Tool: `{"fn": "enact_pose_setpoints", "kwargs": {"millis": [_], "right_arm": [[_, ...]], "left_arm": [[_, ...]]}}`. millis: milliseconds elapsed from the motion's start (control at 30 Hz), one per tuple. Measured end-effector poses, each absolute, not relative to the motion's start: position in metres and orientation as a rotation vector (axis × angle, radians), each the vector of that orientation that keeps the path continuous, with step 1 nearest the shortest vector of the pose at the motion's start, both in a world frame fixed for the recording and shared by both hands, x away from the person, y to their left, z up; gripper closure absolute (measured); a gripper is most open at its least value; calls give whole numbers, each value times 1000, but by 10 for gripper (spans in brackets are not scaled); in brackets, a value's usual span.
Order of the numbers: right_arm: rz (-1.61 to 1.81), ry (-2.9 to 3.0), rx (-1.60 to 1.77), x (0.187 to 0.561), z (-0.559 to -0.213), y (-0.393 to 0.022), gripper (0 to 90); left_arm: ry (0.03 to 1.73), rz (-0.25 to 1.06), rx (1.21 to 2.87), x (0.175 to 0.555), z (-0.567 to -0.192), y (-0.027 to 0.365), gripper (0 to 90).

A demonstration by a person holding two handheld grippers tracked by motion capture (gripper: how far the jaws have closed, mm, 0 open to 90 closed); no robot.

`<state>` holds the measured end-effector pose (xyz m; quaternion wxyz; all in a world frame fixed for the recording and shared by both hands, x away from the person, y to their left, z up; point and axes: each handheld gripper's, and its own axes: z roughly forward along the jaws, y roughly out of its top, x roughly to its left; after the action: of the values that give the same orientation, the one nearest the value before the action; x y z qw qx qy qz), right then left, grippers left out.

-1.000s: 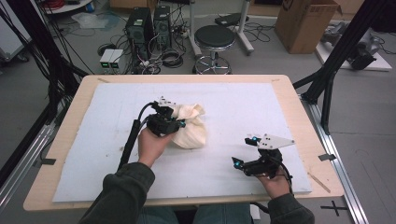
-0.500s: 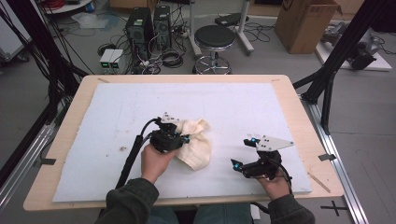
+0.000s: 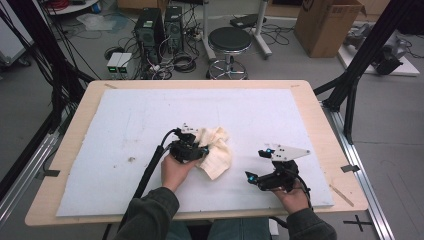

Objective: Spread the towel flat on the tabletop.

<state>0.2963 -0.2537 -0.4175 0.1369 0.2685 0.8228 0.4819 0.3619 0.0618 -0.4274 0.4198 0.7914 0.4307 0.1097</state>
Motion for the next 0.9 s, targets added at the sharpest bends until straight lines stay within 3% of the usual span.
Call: {"fn": "enact_pose_setpoints", "kwargs": {"millis": [233, 500, 900], "right_arm": [[1401, 2420, 737, 299, -412, -242, 93], [1415, 2457, 678, 301, -407, -225, 94], [1393, 2624, 572, 313, -414, -185, 349]], "left_arm": [[978, 301, 1954, 349, -409, 73, 404], [913, 349, 1909, 328, -393, 102, 383], [878, 405, 1912, 293, -395, 145, 382]]}}
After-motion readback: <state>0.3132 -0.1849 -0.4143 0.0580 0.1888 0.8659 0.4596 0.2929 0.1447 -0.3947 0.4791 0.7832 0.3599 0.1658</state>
